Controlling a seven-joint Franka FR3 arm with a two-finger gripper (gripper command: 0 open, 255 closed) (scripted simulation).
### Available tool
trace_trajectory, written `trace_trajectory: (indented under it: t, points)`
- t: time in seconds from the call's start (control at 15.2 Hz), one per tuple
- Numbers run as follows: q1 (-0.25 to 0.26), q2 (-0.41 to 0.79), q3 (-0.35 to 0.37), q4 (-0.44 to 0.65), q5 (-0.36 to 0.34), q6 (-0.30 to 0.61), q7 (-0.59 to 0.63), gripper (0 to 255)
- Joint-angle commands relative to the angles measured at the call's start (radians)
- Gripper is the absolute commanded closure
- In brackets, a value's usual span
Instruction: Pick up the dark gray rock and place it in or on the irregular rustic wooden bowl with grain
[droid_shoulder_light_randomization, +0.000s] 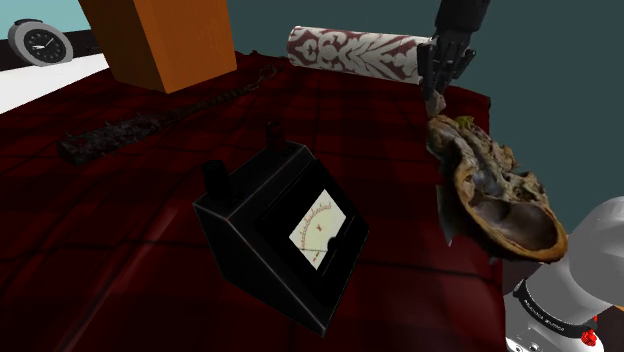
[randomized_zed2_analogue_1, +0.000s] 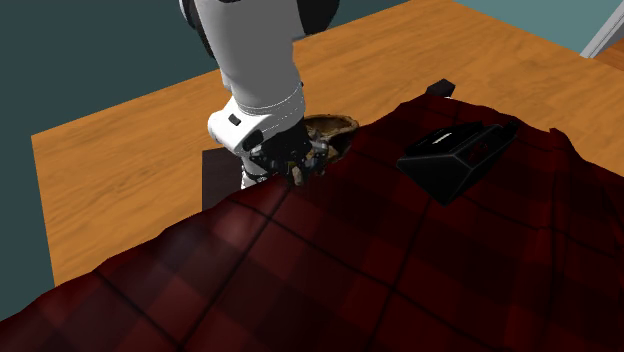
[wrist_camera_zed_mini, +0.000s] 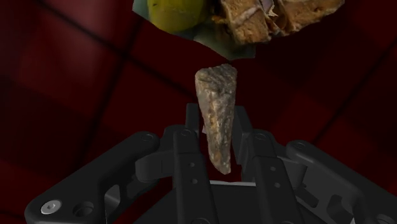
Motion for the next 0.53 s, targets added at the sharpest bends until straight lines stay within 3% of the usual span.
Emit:
trace_trajectory:
  t: [0.0, 0.46]
  points:
    - [0.0, 0.009, -0.002, 0.04, -0.001, -0.029, 0.004, 255]
    - [0.029, -0.231, 0.036, -0.135, 0.047, -0.082, 0.072, 255]
